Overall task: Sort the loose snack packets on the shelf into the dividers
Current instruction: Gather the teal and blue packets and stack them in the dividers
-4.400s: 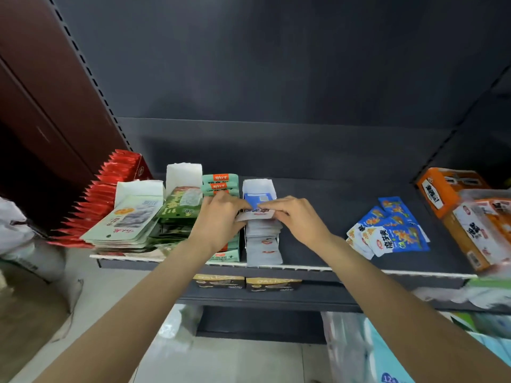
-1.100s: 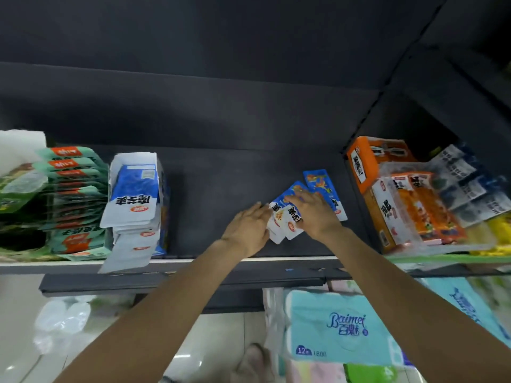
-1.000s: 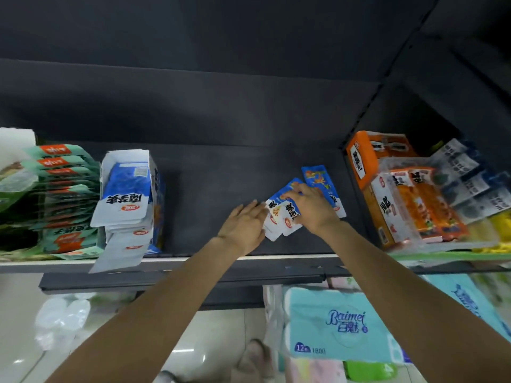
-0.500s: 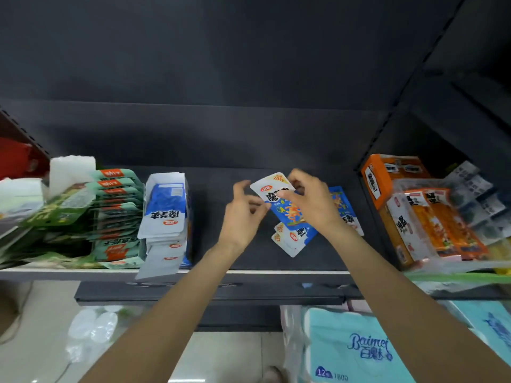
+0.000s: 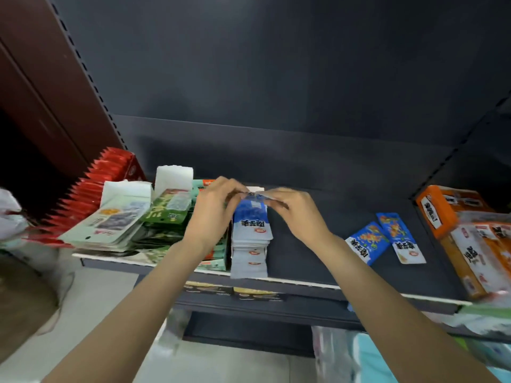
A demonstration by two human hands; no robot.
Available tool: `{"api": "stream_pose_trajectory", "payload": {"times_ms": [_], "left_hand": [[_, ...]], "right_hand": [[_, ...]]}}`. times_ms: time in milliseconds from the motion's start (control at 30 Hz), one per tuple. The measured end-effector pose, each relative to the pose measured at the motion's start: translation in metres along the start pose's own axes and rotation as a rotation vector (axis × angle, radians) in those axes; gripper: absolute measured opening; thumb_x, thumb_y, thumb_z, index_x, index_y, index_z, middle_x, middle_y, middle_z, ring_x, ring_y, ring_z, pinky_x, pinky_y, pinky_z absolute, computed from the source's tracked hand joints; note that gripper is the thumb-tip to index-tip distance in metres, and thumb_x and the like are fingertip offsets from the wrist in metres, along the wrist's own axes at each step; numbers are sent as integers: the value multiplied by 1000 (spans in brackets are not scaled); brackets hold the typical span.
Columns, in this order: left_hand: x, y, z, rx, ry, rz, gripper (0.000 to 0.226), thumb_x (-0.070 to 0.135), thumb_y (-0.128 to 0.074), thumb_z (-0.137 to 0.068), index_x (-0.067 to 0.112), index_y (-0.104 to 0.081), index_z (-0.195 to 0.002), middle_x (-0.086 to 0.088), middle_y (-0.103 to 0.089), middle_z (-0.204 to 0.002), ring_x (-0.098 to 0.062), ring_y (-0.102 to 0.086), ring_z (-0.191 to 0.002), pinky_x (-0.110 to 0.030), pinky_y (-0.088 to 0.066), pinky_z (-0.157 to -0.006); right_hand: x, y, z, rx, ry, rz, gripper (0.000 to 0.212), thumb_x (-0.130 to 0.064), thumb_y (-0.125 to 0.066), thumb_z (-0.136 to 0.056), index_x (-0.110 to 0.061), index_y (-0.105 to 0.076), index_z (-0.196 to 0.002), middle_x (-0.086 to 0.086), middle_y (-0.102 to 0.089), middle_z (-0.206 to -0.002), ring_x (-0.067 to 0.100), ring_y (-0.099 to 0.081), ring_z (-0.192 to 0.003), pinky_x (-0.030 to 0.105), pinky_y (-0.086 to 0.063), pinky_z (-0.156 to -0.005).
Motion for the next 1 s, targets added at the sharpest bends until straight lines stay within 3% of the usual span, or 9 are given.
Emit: {"api": "stream_pose_trajectory", "payload": {"times_ms": [133, 300, 467, 667, 833, 900, 1000], "left_hand": [[-27, -9, 19, -203, -23, -55, 23, -4, -59, -86, 6, -71, -103, -9, -66, -99, -21, -63, -93, -13, -41, -84], [-39, -37, 28, -489, -30, -241, 35, 7, -47, -95, 13, -58, -127, -5, -58, -127, -22, -47, -117, -30, -37, -103], [-35, -47, 21, -480, 22, -457, 37, 22, -40, -97, 23, -52, -131, 4, -52, -133, -19, -39, -121, -32, -31, -98], [-5, -76, 3, -411, 137, -715, 44, 38, -28, -97, 14, -60, -116, -3, -55, -125, -23, -42, -118, -37, -33, -94], [46, -147, -7, -430, 47, -540, 36, 33, -38, -95, 17, -58, -121, -3, -55, -124, -24, -43, -117, -36, -32, -93], [61, -190, -3, -562, 42, -455, 35, 30, -41, -95, 14, -57, -122, -5, -54, -126, -25, -44, -118, -35, -35, -94], [63, -252, 9, -779, 227, -246, 35, 25, -47, -94, 5, -56, -122, -15, -54, -126, -31, -49, -117, -39, -43, -97]], "right_hand": [[11, -33, 11, -127, -78, 165, 41, 4, -56, -86, -18, -65, -119, -1, -64, -122, 19, -60, -111, 36, -50, -92], [29, -47, 18, -297, -157, 299, 52, 9, -49, -87, -19, -55, -131, -1, -51, -139, 16, -48, -127, 36, -43, -102], [32, -29, 23, -202, -238, 119, 43, 3, -45, -92, -16, -57, -129, -1, -55, -134, 14, -53, -121, 27, -45, -99], [75, 9, 53, -78, -303, 100, 39, 1, -49, -91, -18, -61, -124, 1, -62, -125, 16, -59, -111, 30, -48, -95], [145, 39, 79, -139, -459, 212, 40, -4, -50, -90, -17, -57, -127, 4, -58, -128, 22, -55, -116, 33, -42, -99], [174, 45, 90, -207, -513, 254, 43, -7, -52, -90, -16, -51, -133, 7, -50, -137, 23, -47, -125, 32, -36, -105], [217, 48, 111, -374, -636, 347, 60, -18, -56, -92, -21, -30, -145, 9, -23, -153, 25, -20, -142, 37, -26, -113]]}}
Point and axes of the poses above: each hand's wrist, its own z-axis away from the middle knuckle, its own y-axis out of the back of the hand, x = y × z, the point moved 6 cm from there along -z, towards the middle knuckle
